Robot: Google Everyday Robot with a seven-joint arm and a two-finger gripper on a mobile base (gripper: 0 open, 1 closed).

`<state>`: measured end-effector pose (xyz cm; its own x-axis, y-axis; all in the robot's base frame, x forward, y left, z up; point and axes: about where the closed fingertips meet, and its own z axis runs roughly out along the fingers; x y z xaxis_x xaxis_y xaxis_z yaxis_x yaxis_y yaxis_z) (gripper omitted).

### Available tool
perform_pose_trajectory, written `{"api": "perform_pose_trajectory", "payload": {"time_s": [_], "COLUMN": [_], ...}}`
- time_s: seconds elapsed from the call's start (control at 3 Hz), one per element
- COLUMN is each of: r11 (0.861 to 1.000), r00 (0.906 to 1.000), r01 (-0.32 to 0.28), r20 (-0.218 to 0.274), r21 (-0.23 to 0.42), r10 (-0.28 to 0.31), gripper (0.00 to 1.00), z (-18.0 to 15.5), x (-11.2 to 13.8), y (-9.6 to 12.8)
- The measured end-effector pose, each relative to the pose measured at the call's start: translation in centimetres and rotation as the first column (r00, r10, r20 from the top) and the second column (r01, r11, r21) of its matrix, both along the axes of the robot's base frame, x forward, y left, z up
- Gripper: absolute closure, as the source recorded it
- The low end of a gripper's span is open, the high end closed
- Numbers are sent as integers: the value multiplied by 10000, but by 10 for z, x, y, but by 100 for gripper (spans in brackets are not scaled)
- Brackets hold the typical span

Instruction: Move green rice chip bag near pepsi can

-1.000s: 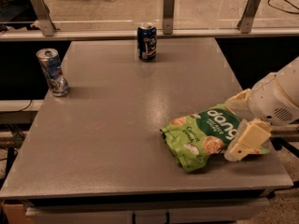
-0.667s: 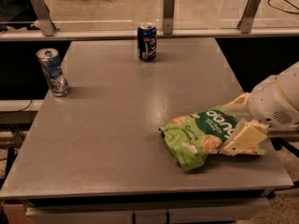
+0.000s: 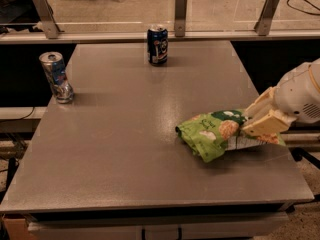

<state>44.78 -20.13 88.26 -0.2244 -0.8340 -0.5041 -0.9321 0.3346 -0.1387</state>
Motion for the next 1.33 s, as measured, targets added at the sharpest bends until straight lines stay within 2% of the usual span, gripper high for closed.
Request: {"api": "perform_pose_trajectory", "payload": {"time_s": [0.33, 0.67, 1.0, 1.33], "r11": [9992, 9992, 9972, 9904], "r00": [9965, 9965, 9932, 9807], "r01": [395, 394, 680, 1221], "r20": [741, 741, 925, 1457], "r21": [25, 25, 306, 655], "r10": [-396, -395, -705, -1305], "gripper": [100, 100, 100, 100], "z": [24, 24, 18, 7], "x": [13, 13, 26, 57], "y": [-6, -6, -7, -15]}}
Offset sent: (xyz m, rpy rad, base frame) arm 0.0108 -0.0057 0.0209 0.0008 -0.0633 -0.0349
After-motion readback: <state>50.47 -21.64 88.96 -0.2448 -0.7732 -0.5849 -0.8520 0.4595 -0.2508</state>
